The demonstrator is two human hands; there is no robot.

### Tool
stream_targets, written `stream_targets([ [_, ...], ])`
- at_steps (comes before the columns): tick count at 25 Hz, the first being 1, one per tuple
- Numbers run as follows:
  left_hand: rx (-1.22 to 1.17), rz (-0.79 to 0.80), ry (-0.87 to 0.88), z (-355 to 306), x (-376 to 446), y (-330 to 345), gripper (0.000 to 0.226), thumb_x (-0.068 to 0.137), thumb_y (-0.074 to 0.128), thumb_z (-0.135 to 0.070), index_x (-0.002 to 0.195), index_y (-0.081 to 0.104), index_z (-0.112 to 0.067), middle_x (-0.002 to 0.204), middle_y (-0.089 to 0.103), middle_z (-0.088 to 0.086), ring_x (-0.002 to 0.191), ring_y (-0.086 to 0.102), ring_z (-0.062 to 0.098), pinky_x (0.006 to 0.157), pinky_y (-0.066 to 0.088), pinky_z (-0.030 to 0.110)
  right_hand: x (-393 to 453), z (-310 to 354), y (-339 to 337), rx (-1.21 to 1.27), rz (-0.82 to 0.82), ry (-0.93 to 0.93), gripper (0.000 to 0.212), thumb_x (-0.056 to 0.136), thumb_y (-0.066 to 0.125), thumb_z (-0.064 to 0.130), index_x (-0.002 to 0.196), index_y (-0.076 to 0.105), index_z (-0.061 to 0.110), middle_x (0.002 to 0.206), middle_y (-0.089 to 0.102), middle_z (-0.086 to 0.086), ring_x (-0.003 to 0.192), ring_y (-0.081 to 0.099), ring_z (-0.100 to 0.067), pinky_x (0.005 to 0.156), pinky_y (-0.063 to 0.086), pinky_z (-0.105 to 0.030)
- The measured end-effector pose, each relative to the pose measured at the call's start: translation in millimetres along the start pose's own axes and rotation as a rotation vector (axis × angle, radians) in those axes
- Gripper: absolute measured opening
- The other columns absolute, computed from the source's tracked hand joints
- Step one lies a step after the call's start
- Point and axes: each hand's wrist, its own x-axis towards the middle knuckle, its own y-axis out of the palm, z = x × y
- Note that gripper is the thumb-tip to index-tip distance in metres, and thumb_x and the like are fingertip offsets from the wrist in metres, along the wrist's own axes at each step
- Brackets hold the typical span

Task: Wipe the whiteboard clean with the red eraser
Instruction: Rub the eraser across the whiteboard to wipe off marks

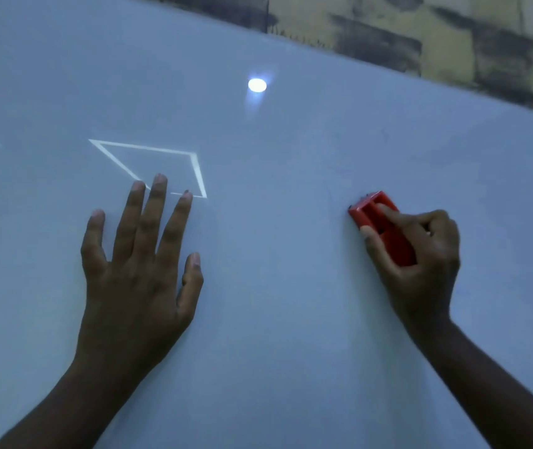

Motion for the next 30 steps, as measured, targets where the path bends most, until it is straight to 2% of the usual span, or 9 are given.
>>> stream_targets([
  [3, 0.047, 0.002, 0.025, -4.1, 3.3, 0.6, 0.065, 0.106, 0.034, -0.033, 0.167, 0.030, -0.012, 0.176, 0.019, 0.014, 0.162, 0.020, 0.033, 0.125, 0.013, 0.069, -31.2, 44.5, 2.6, 0.055, 0.088, -0.124, 0.035, 0.094, 0.074, 0.038, 0.122, 0.077, 0.018, 0.094, 0.055, -0.008, 0.085, 0.051, -0.028, 0.073, 0.047, -0.046],
  [8, 0.069, 0.009, 0.045, -0.6, 3.4, 0.1, 0.065, 0.104, 0.035, -0.034, 0.165, 0.035, -0.010, 0.174, 0.024, 0.016, 0.159, 0.028, 0.036, 0.122, 0.017, 0.070, -100.3, 125.3, 5.0, 0.187, 0.266, -0.644, 0.035, 0.090, 0.077, 0.053, 0.111, 0.081, 0.025, 0.092, 0.072, -0.007, 0.078, 0.060, -0.023, 0.071, 0.048, -0.035],
  [12, 0.085, -0.012, 0.052, 1.1, 7.4, -3.5, 0.064, 0.101, 0.039, -0.036, 0.158, 0.048, -0.009, 0.168, 0.036, 0.018, 0.152, 0.041, 0.040, 0.117, 0.024, 0.068, -86.1, 119.3, 8.0, 0.171, 0.312, -0.754, 0.034, 0.093, 0.071, 0.058, 0.110, 0.079, 0.030, 0.090, 0.072, -0.001, 0.073, 0.062, -0.017, 0.068, 0.049, -0.035],
  [14, 0.089, -0.033, 0.079, 5.3, 13.9, -5.3, 0.062, 0.098, 0.043, -0.038, 0.151, 0.057, -0.009, 0.165, 0.041, 0.018, 0.149, 0.045, 0.039, 0.114, 0.028, 0.064, -58.8, 104.1, 13.2, 0.171, 0.259, -0.735, 0.036, 0.092, 0.074, 0.056, 0.114, 0.080, 0.027, 0.094, 0.072, -0.004, 0.077, 0.064, -0.021, 0.072, 0.049, -0.036],
  [17, 0.107, -0.084, 0.108, 18.6, 38.3, -6.5, 0.062, 0.098, 0.046, -0.040, 0.151, 0.057, -0.010, 0.169, 0.035, 0.015, 0.154, 0.039, 0.036, 0.117, 0.028, 0.062, -3.8, 73.5, 25.2, 0.118, 0.157, -0.581, 0.035, 0.095, 0.073, 0.051, 0.118, 0.080, 0.026, 0.095, 0.069, -0.006, 0.081, 0.063, -0.027, 0.074, 0.047, -0.040],
  [21, 0.111, -0.110, 0.120, 31.8, 85.0, -1.8, 0.068, 0.099, 0.044, -0.040, 0.159, 0.045, -0.007, 0.174, 0.024, 0.015, 0.161, 0.024, 0.034, 0.123, 0.018, 0.063, 68.2, 7.3, 30.5, -0.075, -0.050, -0.166, 0.036, 0.096, 0.070, 0.049, 0.121, 0.078, 0.025, 0.090, 0.060, -0.005, 0.079, 0.055, -0.027, 0.072, 0.045, -0.045],
  [25, 0.130, -0.098, 0.164, 38.9, 122.6, 7.8, 0.071, 0.102, 0.036, -0.042, 0.163, 0.037, -0.008, 0.176, 0.019, 0.014, 0.163, 0.017, 0.031, 0.127, 0.011, 0.059, 84.0, -9.0, 32.2, 0.012, -0.160, 0.188, 0.042, 0.093, 0.075, 0.042, 0.121, 0.077, 0.011, 0.088, 0.052, -0.002, 0.083, 0.047, -0.019, 0.073, 0.050, -0.045],
  [27, 0.132, -0.088, 0.171, 41.3, 135.3, 13.8, 0.071, 0.102, 0.033, -0.043, 0.165, 0.034, -0.009, 0.176, 0.018, 0.013, 0.164, 0.015, 0.031, 0.127, 0.010, 0.060, 70.5, 13.2, 36.8, 0.046, -0.145, 0.130, 0.036, 0.093, 0.078, 0.034, 0.122, 0.077, 0.013, 0.089, 0.051, -0.003, 0.084, 0.047, -0.021, 0.074, 0.048, -0.041],
  [30, 0.143, -0.083, 0.176, 32.7, 145.7, 25.1, 0.069, 0.103, 0.030, -0.039, 0.166, 0.032, -0.010, 0.176, 0.019, 0.012, 0.163, 0.016, 0.032, 0.125, 0.010, 0.065, 41.2, 49.8, 41.4, 0.107, -0.001, -0.163, 0.035, 0.093, 0.077, 0.037, 0.123, 0.077, 0.018, 0.093, 0.057, -0.006, 0.085, 0.052, -0.025, 0.077, 0.046, -0.038],
])
